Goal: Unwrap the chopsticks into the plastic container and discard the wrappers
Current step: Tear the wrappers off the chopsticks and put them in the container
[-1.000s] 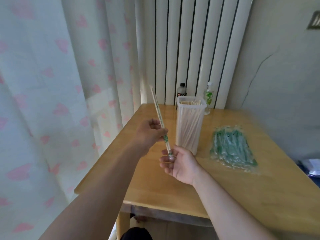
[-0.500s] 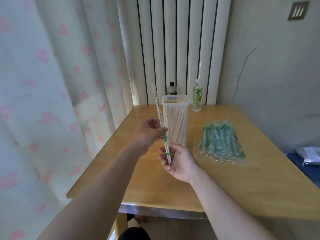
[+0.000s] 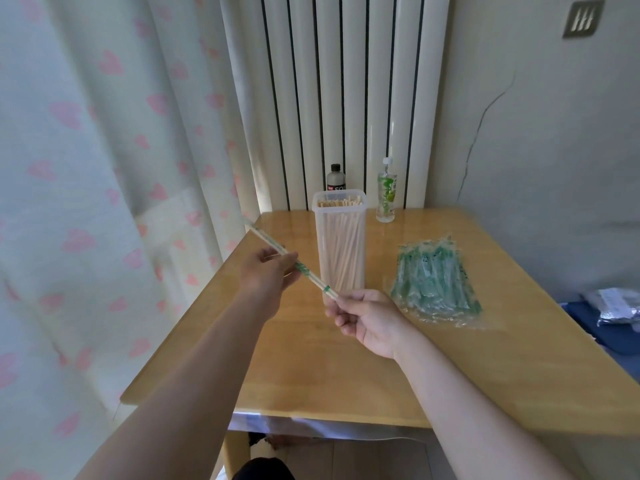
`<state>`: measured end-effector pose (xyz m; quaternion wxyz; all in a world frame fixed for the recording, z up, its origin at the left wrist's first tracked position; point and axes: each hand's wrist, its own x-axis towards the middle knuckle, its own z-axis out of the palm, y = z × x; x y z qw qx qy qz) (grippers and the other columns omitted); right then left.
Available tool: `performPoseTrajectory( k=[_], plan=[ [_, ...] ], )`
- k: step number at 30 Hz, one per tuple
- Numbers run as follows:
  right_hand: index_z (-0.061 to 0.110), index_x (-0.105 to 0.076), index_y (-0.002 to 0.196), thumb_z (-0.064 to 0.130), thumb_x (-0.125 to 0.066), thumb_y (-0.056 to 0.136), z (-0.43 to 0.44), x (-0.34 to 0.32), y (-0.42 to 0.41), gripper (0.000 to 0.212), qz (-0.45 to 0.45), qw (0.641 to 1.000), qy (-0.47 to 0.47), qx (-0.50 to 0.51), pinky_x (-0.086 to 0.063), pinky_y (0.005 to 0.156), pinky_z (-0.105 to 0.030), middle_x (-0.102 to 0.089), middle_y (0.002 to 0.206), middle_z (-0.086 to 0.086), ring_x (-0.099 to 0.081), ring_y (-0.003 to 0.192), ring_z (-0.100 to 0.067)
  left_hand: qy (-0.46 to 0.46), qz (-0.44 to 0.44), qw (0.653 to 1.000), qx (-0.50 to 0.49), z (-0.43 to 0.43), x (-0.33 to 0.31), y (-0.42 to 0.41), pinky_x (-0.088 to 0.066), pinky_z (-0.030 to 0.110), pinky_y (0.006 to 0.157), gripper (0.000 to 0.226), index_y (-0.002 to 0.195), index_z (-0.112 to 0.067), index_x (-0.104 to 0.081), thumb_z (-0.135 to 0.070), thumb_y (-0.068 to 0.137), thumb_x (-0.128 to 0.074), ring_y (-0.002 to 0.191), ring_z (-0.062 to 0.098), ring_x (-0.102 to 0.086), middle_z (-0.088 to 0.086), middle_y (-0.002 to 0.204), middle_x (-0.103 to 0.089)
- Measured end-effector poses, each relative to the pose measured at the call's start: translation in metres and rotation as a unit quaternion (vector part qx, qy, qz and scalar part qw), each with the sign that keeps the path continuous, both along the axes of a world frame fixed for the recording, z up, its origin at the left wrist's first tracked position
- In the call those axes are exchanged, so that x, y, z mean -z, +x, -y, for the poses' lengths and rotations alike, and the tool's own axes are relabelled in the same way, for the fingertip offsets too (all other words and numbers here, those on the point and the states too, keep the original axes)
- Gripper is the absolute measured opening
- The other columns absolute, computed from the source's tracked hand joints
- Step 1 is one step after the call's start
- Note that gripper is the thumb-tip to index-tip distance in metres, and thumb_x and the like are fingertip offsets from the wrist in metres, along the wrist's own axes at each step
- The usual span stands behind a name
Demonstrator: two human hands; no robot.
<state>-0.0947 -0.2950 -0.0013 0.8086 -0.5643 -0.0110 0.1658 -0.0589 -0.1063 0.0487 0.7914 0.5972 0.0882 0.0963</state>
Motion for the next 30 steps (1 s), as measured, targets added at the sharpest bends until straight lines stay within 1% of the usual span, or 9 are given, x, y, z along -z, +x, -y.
performPoseTrajectory(
  k=[6,9,12,14,20,23,25,28,30],
  plan=[
    [-0.009,-0.065,0.115,-0.007,-0.057,0.098,0.025,-0.006,0.001,0.019,-0.005,0.997,0.005,0.074,-0.052,0.054,-0.027,-0.070,0.080,-0.019,-0.063,0.063,-0.021,-0.106,-0.031,0.994,-0.018,-0.015,0.012,0.003,-0.059,0.032,0.079,0.013,0.098,0.002,-0.061,0.004,0.089,-0.071,0.090,0.025,-0.067,0.013,0.096,-0.062],
    [-0.011,-0.065,0.118,-0.003,-0.059,0.097,0.028,-0.008,0.002,0.023,-0.003,0.988,0.085,0.131,-0.055,0.056,-0.026,-0.069,0.080,-0.016,-0.065,0.066,-0.020,-0.134,-0.042,0.990,-0.014,-0.013,0.016,0.003,-0.059,0.032,0.079,0.016,0.102,0.002,-0.059,0.004,0.090,-0.070,0.087,0.023,-0.068,0.012,0.095,-0.062],
    [-0.006,-0.064,0.120,0.002,-0.068,0.092,0.022,-0.014,0.003,0.030,-0.001,0.965,0.203,0.167,-0.056,0.059,-0.023,-0.067,0.080,-0.011,-0.065,0.069,-0.017,-0.158,-0.058,0.986,0.014,-0.004,0.019,0.002,-0.060,0.027,0.070,0.018,0.105,0.004,-0.060,0.003,0.090,-0.070,0.079,0.021,-0.069,0.014,0.092,-0.065],
    [-0.005,-0.067,0.117,0.004,-0.071,0.090,0.015,-0.019,0.004,0.028,-0.001,0.957,0.224,0.184,-0.057,0.061,-0.023,-0.068,0.081,-0.010,-0.065,0.070,-0.016,-0.173,-0.069,0.982,0.025,0.002,0.022,0.001,-0.061,0.027,0.069,0.018,0.106,0.005,-0.061,0.003,0.090,-0.070,0.079,0.021,-0.069,0.015,0.092,-0.066],
    [-0.004,-0.068,0.108,0.009,-0.066,0.097,0.033,-0.025,0.010,0.017,-0.008,0.935,0.150,0.320,-0.053,0.062,-0.027,-0.065,0.076,-0.007,-0.062,0.066,-0.016,-0.163,-0.054,0.984,-0.053,-0.021,0.020,0.006,-0.059,0.025,0.069,0.016,0.108,0.005,-0.062,0.003,0.092,-0.067,0.079,0.019,-0.066,0.014,0.096,-0.063],
    [0.001,-0.066,0.099,0.009,-0.064,0.099,0.049,-0.032,0.012,0.008,0.008,0.926,0.123,0.357,-0.059,0.076,-0.034,-0.066,0.086,-0.010,-0.066,0.080,-0.023,-0.136,-0.036,0.986,-0.087,-0.040,0.012,0.009,-0.057,0.023,0.064,0.012,0.101,0.002,-0.062,0.003,0.091,-0.068,0.072,0.017,-0.064,0.013,0.091,-0.062],
    [0.000,-0.065,0.097,0.008,-0.061,0.100,0.052,-0.042,0.013,0.009,0.033,0.930,0.105,0.350,-0.061,0.080,-0.038,-0.068,0.092,-0.015,-0.070,0.088,-0.029,-0.121,-0.025,0.989,-0.080,-0.041,0.002,0.010,-0.054,0.024,0.063,0.011,0.098,0.000,-0.062,0.002,0.090,-0.069,0.069,0.017,-0.061,0.012,0.088,-0.062],
    [-0.002,-0.065,0.096,0.007,-0.060,0.101,0.050,-0.062,0.015,0.011,0.086,0.935,0.045,0.341,-0.062,0.074,-0.035,-0.069,0.089,-0.017,-0.072,0.083,-0.028,-0.060,-0.004,0.998,-0.036,-0.031,-0.016,0.010,-0.050,0.028,0.062,0.005,0.089,-0.003,-0.064,-0.001,0.091,-0.069,0.068,0.018,-0.056,0.011,0.085,-0.060],
    [-0.002,-0.066,0.096,0.007,-0.061,0.101,0.051,-0.080,0.019,0.011,0.121,0.930,0.036,0.345,-0.062,0.073,-0.035,-0.069,0.088,-0.017,-0.072,0.079,-0.026,-0.004,0.020,1.000,-0.007,-0.022,-0.026,0.011,-0.049,0.029,0.062,0.010,0.083,-0.006,-0.064,-0.003,0.091,-0.069,0.069,0.018,-0.053,0.012,0.085,-0.059]
  ],
)
